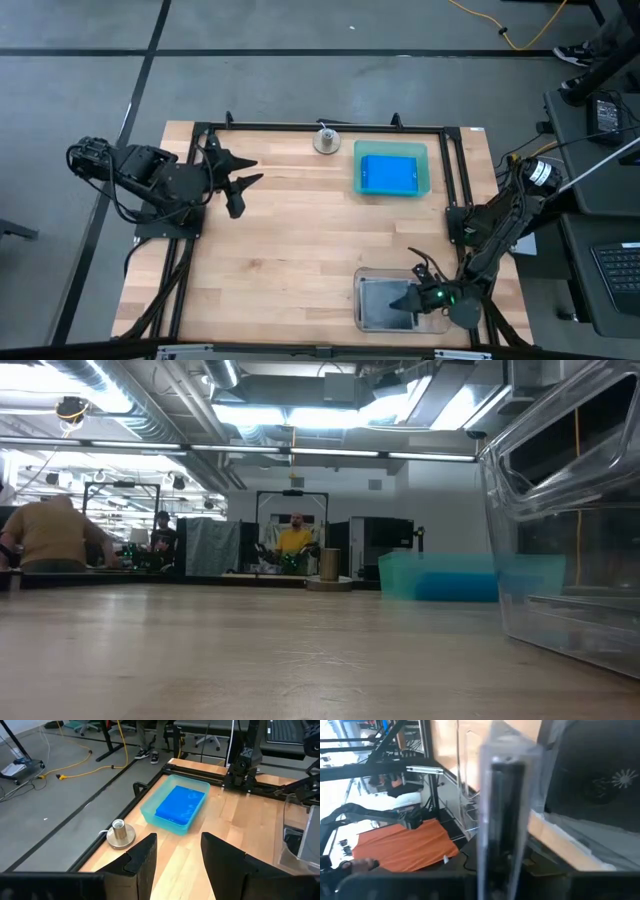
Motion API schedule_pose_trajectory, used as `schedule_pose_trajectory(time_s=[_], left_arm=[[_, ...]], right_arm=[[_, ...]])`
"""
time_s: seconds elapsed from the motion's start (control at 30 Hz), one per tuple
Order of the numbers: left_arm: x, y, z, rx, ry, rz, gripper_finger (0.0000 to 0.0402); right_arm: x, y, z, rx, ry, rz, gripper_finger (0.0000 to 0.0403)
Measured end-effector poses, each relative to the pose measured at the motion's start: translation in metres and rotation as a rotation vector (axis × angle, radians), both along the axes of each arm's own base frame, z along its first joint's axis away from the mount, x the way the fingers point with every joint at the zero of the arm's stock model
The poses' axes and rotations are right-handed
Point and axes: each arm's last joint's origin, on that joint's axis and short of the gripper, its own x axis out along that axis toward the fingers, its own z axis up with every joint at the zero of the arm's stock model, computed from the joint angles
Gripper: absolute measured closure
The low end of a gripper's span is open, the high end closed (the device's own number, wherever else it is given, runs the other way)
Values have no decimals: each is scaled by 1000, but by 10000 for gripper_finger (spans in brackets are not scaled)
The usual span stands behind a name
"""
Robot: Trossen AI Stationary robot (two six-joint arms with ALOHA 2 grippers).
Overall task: Pick & place jewel cases by type
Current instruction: Put the black CD case into the transparent bin, then return to Home Position
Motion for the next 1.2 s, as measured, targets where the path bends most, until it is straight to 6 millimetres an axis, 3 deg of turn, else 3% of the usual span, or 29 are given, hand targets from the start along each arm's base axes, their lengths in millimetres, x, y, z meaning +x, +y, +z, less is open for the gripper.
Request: schedule_pose_trajectory(time_s=[0.43,0.6,0.87,1.0,1.07,1.2], left_arm=[[0,-1,0,1,11,-25,252],[0,-1,0,1,12,-26,252],[0,-1,0,1,25,-58,252],[0,-1,0,26,38,-70,252],[0,-1,0,29,39,-71,252],[0,-1,0,30,40,-71,252]], right_arm=[[9,4,17,-50,130,77,339],[19,-3,39,-145,323,115,341],[9,-13,81,-206,742,233,341],[9,-13,101,-231,714,209,334],[13,-11,100,-218,684,203,333],[25,0,72,-215,694,225,332]])
